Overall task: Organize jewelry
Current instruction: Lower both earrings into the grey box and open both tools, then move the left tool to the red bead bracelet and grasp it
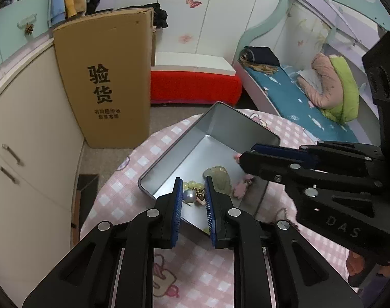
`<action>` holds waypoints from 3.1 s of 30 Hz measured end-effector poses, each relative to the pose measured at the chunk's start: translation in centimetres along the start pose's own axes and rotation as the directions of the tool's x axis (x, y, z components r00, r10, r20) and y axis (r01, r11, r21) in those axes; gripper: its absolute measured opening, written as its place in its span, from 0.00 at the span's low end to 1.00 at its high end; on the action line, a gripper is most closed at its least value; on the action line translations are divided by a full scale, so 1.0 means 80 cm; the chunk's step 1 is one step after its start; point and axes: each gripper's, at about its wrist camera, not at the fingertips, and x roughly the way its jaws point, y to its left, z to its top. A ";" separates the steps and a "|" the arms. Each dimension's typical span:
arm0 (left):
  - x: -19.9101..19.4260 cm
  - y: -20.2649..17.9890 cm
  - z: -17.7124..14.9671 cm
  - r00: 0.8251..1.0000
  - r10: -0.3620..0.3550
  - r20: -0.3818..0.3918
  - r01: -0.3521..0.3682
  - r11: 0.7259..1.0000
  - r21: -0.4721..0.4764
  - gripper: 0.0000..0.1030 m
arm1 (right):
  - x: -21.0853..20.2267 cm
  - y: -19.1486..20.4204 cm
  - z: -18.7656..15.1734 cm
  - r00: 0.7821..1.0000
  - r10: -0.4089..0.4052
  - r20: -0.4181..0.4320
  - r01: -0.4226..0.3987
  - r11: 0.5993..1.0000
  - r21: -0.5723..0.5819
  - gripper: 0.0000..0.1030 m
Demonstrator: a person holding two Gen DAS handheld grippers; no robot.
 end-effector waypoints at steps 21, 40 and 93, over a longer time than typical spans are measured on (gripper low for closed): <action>-0.020 -0.014 -0.001 0.996 0.068 0.054 -0.069 0.998 0.010 0.42 | 0.001 -0.011 -0.009 1.000 0.009 -0.016 -0.008 0.999 0.032 0.16; -0.067 -0.117 -0.041 0.992 0.012 0.126 -0.024 0.996 0.089 0.58 | -0.120 -0.101 -0.103 0.991 -0.076 0.110 0.064 0.992 0.113 0.42; -0.046 -0.115 -0.082 0.984 -0.104 0.143 0.092 0.992 0.089 0.08 | -0.025 -0.127 -0.143 0.995 -0.096 0.007 0.096 0.994 0.061 0.42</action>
